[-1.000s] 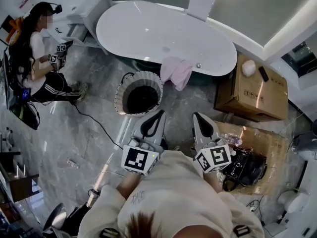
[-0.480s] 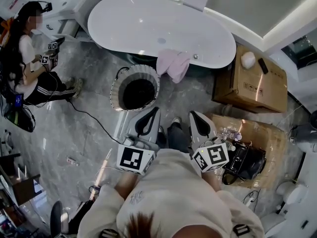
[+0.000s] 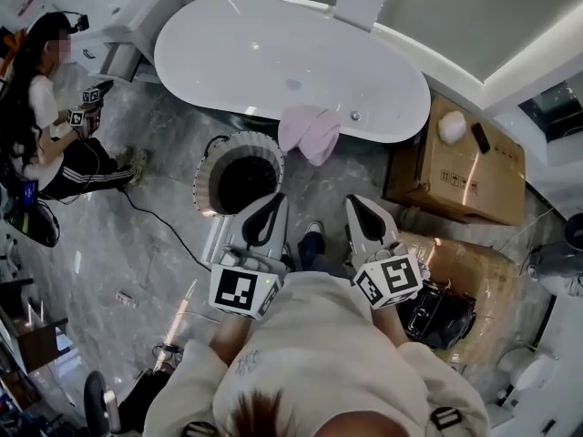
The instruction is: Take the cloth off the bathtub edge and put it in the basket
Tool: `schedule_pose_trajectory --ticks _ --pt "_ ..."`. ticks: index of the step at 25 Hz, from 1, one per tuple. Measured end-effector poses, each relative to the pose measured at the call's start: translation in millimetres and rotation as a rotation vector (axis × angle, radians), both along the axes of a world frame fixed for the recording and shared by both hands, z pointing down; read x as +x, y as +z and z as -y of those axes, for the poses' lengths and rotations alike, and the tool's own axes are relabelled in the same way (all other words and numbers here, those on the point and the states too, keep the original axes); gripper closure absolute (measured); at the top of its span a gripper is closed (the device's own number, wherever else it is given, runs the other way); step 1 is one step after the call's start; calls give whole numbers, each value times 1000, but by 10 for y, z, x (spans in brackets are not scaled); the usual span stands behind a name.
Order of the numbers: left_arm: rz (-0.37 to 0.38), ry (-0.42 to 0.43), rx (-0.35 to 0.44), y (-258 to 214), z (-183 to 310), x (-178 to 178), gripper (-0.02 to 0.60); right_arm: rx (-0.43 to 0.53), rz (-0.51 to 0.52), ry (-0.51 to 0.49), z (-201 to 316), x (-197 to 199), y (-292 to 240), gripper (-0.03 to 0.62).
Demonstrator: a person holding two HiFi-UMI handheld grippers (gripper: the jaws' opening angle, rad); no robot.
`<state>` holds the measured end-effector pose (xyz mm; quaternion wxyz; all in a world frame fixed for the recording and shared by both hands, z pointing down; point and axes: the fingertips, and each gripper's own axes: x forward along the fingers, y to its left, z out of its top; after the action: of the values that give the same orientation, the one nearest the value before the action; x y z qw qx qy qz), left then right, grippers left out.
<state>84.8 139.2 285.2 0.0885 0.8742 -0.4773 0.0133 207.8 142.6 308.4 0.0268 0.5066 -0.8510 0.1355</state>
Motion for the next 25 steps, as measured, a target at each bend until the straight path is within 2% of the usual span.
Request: schedule_pose_trajectory --ticks 12,19,25 --pt "14 -71 6 16 443 356 580 -22 29 -15 467 584 126 595" --pt "31 -31 -2 21 621 592 580 -52 47 36 529 847 227 595" --pt "30 7 -12 47 776 654 580 -63 49 74 643 892 244 595"
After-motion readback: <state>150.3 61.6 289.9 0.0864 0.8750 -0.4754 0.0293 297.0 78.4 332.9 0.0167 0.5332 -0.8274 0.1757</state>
